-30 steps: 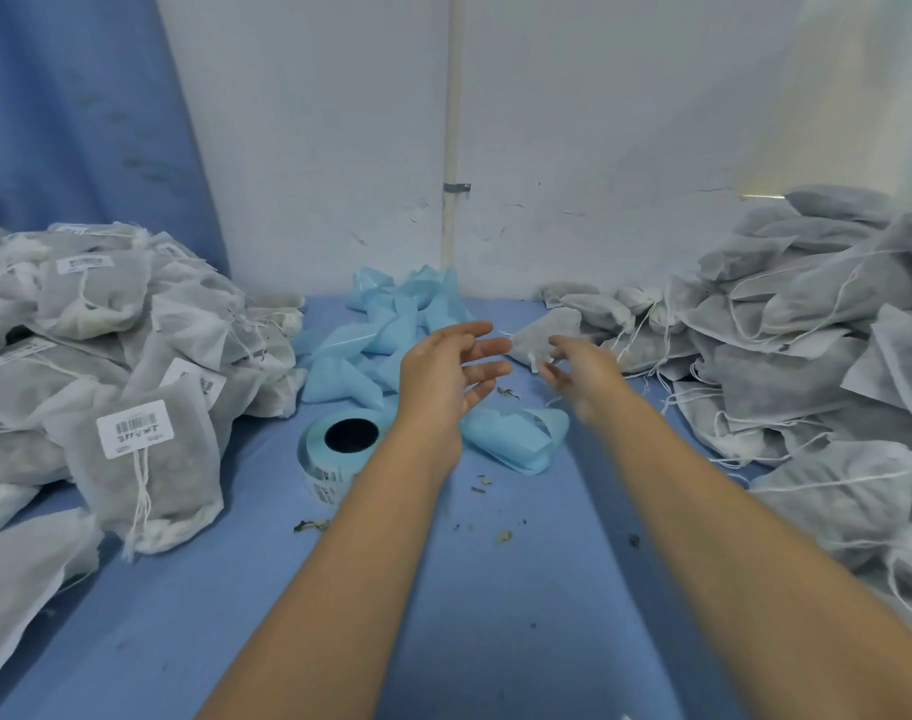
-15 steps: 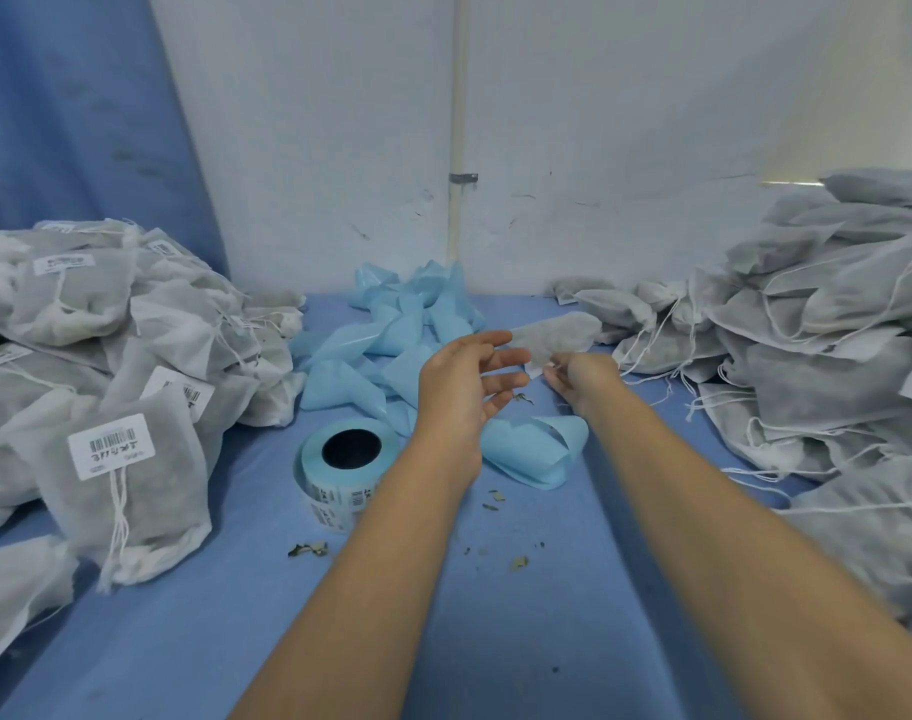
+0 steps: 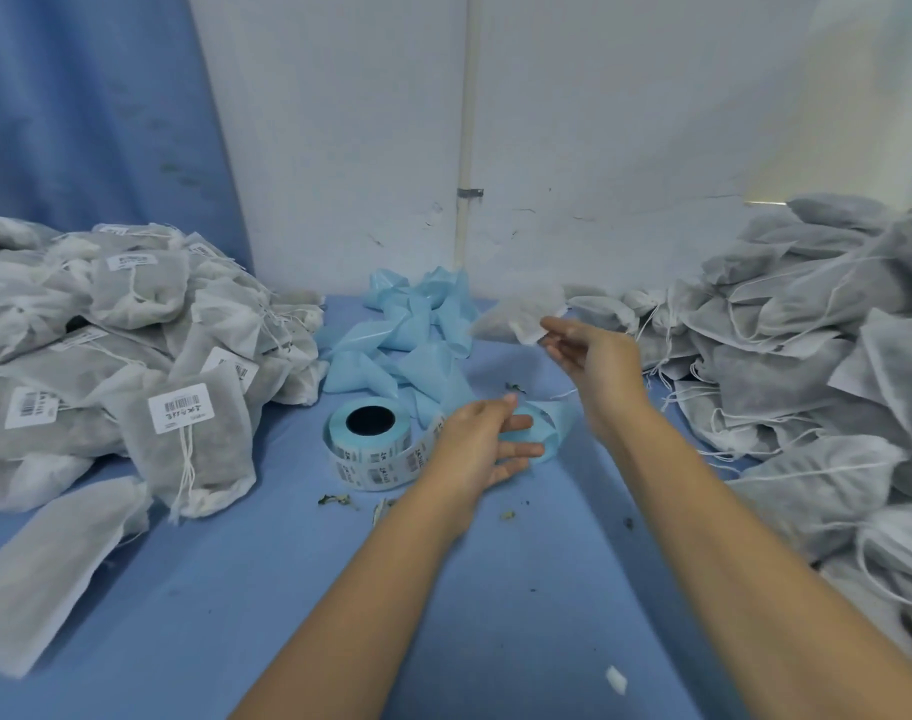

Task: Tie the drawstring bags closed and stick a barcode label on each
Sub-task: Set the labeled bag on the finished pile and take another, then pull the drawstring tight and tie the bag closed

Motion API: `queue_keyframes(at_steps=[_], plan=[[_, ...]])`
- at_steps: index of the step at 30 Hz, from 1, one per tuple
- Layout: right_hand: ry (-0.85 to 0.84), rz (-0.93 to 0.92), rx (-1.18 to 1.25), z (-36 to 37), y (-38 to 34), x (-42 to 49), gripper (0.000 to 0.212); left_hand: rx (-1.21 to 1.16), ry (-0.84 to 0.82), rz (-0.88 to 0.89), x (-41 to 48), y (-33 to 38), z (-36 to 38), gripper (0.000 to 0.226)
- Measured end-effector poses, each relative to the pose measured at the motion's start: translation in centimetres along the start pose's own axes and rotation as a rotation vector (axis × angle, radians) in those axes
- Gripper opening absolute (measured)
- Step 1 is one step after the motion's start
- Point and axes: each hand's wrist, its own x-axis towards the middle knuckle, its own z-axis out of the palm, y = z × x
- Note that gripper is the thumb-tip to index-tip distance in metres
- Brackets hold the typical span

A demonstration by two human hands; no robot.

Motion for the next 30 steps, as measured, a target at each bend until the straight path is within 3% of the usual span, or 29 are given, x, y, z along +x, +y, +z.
queue_keyframes(at_steps=[6, 9, 12, 15, 17, 19, 21, 24, 30], plan=[[0.004, -0.113, -0.168, -0.7, 1.8, -7.8, 0.041, -0.201, 0.046, 0.075, -2.1, -1.0, -0.6, 0.034], [0.029, -0.135, -0.212, -1.1, 3.0, -9.7, 0.032, -0.338, 0.153, 0.092, -2.7, -1.1, -0.9, 0.021], [0.032, -0.296, -0.36, -1.4, 4.2, -10.6, 0.031, -0.217, 0.293, 0.212, -2.8, -1.7, -1.4, 0.013], [-0.001, -0.596, -0.801, -2.2, 5.1, -10.6, 0.055, -0.081, 0.312, 0.319, -3.1, -2.1, -1.6, 0.017], [-0.055, -0.681, -0.938, -2.5, 5.6, -10.3, 0.067, -0.011, 0.254, 0.337, -3.4, -2.3, -1.5, 0.027], [-0.078, -0.686, -0.891, -2.5, 5.6, -10.1, 0.067, -0.053, 0.183, 0.331, -3.6, -2.4, -1.3, 0.05], [-0.081, -0.58, -0.701, -2.5, 5.4, -9.9, 0.052, -0.15, 0.141, 0.319, -3.5, -2.4, -1.4, 0.059], [-0.053, -0.261, -0.237, -2.3, 4.8, -10.0, 0.008, -0.035, 0.11, 0.329, -3.2, -2.8, -1.6, 0.027], [-0.019, -0.066, -0.073, -1.7, 4.9, -10.0, 0.018, 0.064, 0.023, 0.254, -2.6, -3.6, -1.7, 0.019]])
